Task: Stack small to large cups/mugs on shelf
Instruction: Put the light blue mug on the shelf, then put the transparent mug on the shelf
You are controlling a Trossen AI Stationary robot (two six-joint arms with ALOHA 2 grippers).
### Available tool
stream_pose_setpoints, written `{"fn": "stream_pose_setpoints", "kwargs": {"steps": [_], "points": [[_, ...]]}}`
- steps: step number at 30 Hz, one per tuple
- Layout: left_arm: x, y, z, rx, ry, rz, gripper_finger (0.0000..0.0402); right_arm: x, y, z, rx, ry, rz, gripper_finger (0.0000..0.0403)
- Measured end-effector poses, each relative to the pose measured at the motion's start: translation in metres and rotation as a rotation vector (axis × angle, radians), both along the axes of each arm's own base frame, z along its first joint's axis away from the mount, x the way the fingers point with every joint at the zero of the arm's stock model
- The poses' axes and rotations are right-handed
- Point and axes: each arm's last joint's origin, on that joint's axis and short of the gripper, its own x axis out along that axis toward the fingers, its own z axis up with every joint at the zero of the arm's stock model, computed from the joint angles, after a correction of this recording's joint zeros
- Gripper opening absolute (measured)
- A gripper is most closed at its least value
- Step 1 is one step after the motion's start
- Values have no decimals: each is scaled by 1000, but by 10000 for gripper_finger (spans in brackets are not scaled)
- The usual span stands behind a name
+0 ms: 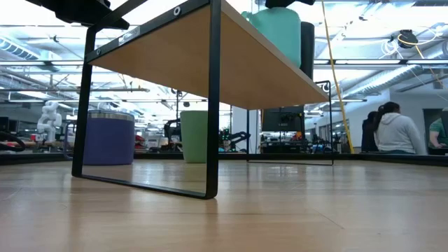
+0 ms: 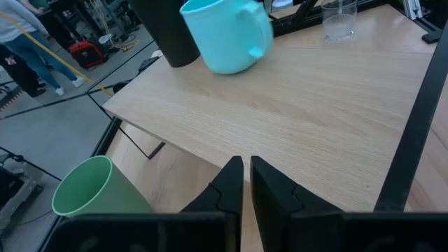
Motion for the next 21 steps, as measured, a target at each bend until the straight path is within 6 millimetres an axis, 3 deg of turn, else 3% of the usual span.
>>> {"fn": "stream_pose_setpoints", "kwargs": {"steps": [9, 21], "points": [[0, 0, 0, 0, 0, 0, 31, -1, 0, 2, 7, -12, -7, 122], [0, 0, 0, -3, 0, 1, 31, -19, 0, 20, 62, -73, -54, 128]]}}
